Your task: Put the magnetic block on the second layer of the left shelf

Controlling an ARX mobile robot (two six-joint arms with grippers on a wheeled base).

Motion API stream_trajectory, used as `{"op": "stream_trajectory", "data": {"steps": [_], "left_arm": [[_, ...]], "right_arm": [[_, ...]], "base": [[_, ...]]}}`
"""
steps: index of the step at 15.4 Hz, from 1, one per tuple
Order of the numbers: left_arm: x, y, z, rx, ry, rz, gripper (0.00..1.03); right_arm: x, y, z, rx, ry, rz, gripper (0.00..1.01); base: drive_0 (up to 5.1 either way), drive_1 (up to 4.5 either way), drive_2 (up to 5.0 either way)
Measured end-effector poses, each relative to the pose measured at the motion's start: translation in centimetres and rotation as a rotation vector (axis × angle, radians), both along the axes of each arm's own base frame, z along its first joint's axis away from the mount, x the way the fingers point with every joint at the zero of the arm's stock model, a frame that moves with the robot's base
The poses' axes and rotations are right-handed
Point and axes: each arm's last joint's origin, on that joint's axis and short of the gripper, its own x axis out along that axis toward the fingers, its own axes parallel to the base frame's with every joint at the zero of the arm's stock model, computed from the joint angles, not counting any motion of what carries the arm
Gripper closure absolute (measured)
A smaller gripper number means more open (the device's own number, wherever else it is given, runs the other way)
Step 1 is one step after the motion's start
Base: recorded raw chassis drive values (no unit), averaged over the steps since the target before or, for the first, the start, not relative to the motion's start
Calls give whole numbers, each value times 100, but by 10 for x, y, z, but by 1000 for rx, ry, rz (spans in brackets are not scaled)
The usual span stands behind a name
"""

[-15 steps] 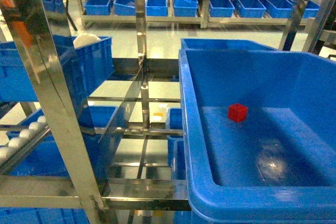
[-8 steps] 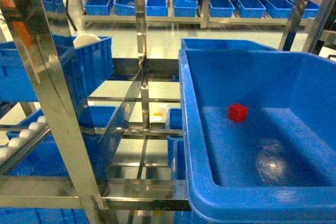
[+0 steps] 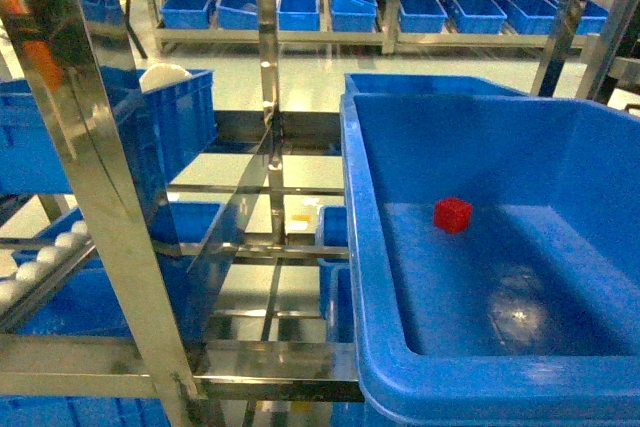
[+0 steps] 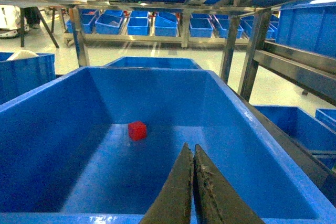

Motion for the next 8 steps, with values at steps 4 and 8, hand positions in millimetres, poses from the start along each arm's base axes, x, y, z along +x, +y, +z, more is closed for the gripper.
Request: {"op": "stream_trajectory", "data": {"steps": [4, 8], "left_arm": [[0, 0, 0, 0, 0, 0, 5], [0, 0, 0, 0, 0, 0, 5]], "right_arm": [[-12, 0, -2, 0, -2, 0, 99], [-12, 0, -3, 0, 9, 1, 70]], "base": [[0, 0, 0], [0, 0, 0]]}}
